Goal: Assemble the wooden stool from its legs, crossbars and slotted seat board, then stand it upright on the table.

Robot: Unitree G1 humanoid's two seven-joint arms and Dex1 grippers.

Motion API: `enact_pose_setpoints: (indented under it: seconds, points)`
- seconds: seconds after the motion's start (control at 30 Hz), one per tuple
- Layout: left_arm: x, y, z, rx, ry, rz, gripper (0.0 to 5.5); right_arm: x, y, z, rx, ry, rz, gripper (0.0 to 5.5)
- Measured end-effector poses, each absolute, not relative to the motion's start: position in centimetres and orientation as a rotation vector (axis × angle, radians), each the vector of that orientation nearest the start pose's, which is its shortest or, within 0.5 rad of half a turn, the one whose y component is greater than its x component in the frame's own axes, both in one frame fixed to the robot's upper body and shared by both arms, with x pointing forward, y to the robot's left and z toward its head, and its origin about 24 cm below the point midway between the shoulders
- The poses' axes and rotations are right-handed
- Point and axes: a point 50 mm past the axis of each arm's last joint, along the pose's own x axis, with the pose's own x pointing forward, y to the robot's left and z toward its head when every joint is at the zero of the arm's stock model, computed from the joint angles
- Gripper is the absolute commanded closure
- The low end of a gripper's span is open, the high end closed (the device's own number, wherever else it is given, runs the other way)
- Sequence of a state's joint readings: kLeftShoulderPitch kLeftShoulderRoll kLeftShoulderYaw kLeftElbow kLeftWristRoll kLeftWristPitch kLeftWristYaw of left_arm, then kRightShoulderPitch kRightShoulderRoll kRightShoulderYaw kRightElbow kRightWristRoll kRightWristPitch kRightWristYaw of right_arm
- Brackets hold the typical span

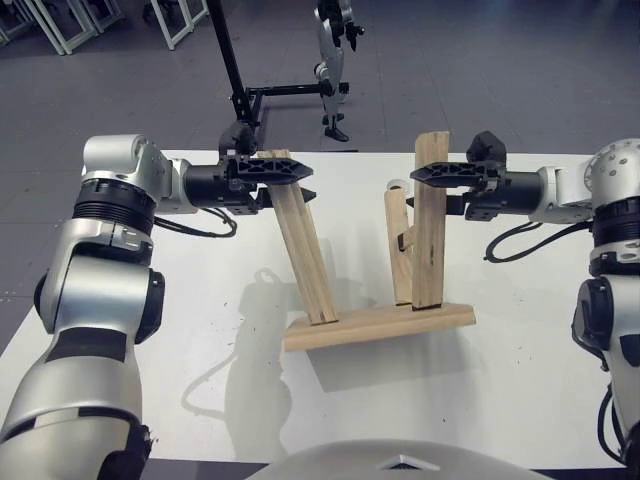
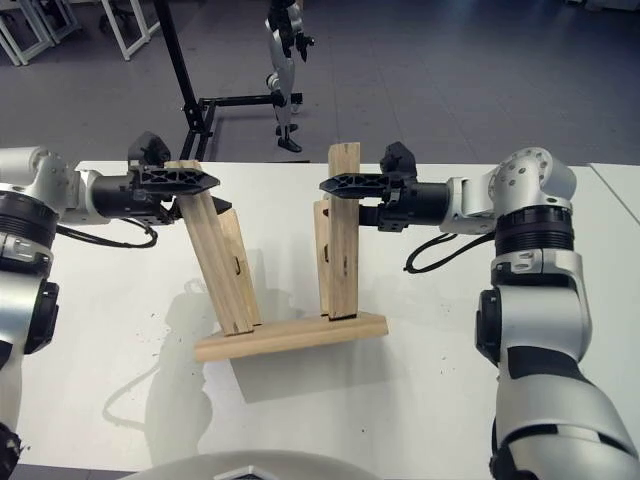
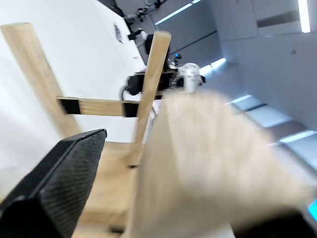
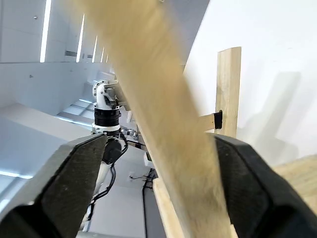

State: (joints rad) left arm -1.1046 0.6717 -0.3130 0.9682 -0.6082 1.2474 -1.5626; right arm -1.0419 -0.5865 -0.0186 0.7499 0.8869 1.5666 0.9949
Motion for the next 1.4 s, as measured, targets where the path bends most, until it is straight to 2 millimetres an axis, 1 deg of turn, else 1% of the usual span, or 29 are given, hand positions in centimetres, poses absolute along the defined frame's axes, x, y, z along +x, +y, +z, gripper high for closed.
enact_pose_setpoints:
  seconds: [0.03,0.1,0.13,0.2,0.27,0.3,0.37,0.4,0.43,0.47,0.5,0.53,0.63,0.7,0.8,0.87,0.93,0.97,1.0,1.03,1.07,1.1,1.13,1.17,1.2,1.23,1.27,1.33,1.4]
  points:
    - [34.0,21.1,15.9,-0.764,0.864,-1.150,1.12,33.0,-17.6,18.3,0.908,0.905,1.131,1.27]
    - [34.8,21.2,15.4,-0.728,0.757,-1.111,1.12,33.1,-17.7,17.9,0.890,0.895,1.114,1.27]
    - [35.4,21.4,15.5,-0.705,0.674,-1.067,1.12,33.5,-18.0,17.4,0.865,0.873,1.070,1.27]
    - [36.3,21.7,15.9,-0.674,0.571,-1.008,1.12,34.2,-18.5,16.3,0.825,0.840,0.981,1.27]
    - [36.5,21.8,16.5,-0.689,0.513,-1.005,1.12,34.9,-19.3,15.7,0.796,0.784,0.905,1.27]
    - [36.4,21.9,16.8,-0.724,0.498,-1.026,1.12,35.3,-19.8,15.2,0.783,0.752,0.856,1.27]
    - [36.1,22.0,17.2,-0.792,0.487,-1.068,1.12,35.8,-20.5,14.9,0.778,0.689,0.809,1.27]
    - [35.9,22.5,17.6,-0.800,0.467,-1.081,1.12,36.0,-20.8,14.8,0.779,0.656,0.793,1.27]
    - [35.8,23.1,18.1,-0.792,0.440,-1.088,1.12,36.1,-21.2,14.8,0.776,0.638,0.778,1.27]
    - [35.5,24.1,18.7,-0.753,0.404,-1.084,1.12,36.1,-21.6,14.7,0.775,0.627,0.766,1.27]
    - [35.2,25.0,18.9,-0.717,0.381,-1.082,1.12,36.1,-21.9,14.7,0.772,0.624,0.765,1.27]
    - [34.8,25.6,18.7,-0.707,0.379,-1.082,1.12,36.0,-22.1,14.8,0.770,0.620,0.769,1.27]
    - [33.6,27.2,17.1,-0.719,0.408,-1.059,1.12,35.4,-23.4,14.8,0.778,0.616,0.784,1.27]
    - [32.8,28.0,16.2,-0.740,0.427,-1.044,1.12,35.0,-23.7,15.0,0.798,0.615,0.819,1.27]
    - [31.3,28.7,15.2,-0.768,0.451,-1.080,1.12,34.8,-24.0,15.5,0.826,0.594,0.856,1.27]
    - [30.1,29.0,14.2,-0.711,0.477,-1.101,1.12,34.7,-24.5,16.3,0.821,0.548,0.873,1.27]
    - [29.2,29.3,13.1,-0.553,0.490,-1.086,1.12,34.5,-25.6,17.4,0.769,0.474,0.880,1.27]
    - [28.8,29.4,12.6,-0.417,0.484,-1.060,1.12,34.2,-26.3,17.7,0.733,0.447,0.884,1.27]
    - [28.5,29.7,12.2,-0.250,0.454,-1.031,1.12,33.6,-27.0,17.6,0.672,0.427,0.899,1.27]
    - [28.0,29.7,12.1,-0.117,0.420,-1.022,1.12,32.7,-27.6,17.1,0.575,0.439,0.918,1.27]
    - [27.4,29.6,11.9,-0.028,0.393,-1.037,1.12,31.3,-28.6,15.8,0.426,0.496,0.928,1.27]
    - [26.8,29.4,11.7,0.022,0.385,-1.061,1.12,29.8,-29.5,14.4,0.297,0.571,0.941,1.27]
    - [26.2,29.3,11.4,0.058,0.392,-1.082,1.12,28.3,-30.2,13.1,0.213,0.649,0.956,1.27]
    - [25.3,29.0,10.7,0.114,0.412,-1.126,1.12,26.1,-30.7,11.6,0.109,0.753,1.008,1.27]
    - [24.6,28.9,10.0,0.135,0.433,-1.160,1.12,24.4,-30.7,10.7,0.065,0.826,1.058,1.27]
    - [24.0,28.6,9.7,0.153,0.442,-1.186,1.12,23.3,-30.3,10.6,0.015,0.857,1.134,1.27]
    - [23.7,28.5,9.5,0.170,0.448,-1.205,1.12,22.7,-29.7,10.8,-0.041,0.862,1.201,1.27]
    - [23.4,27.6,9.3,0.227,0.488,-1.244,1.12,22.1,-28.2,11.0,-0.124,0.847,1.281,1.27]
    - [23.6,26.5,9.0,0.246,0.466,-1.243,1.12,22.0,-26.5,10.6,-0.159,0.806,1.315,1.27]
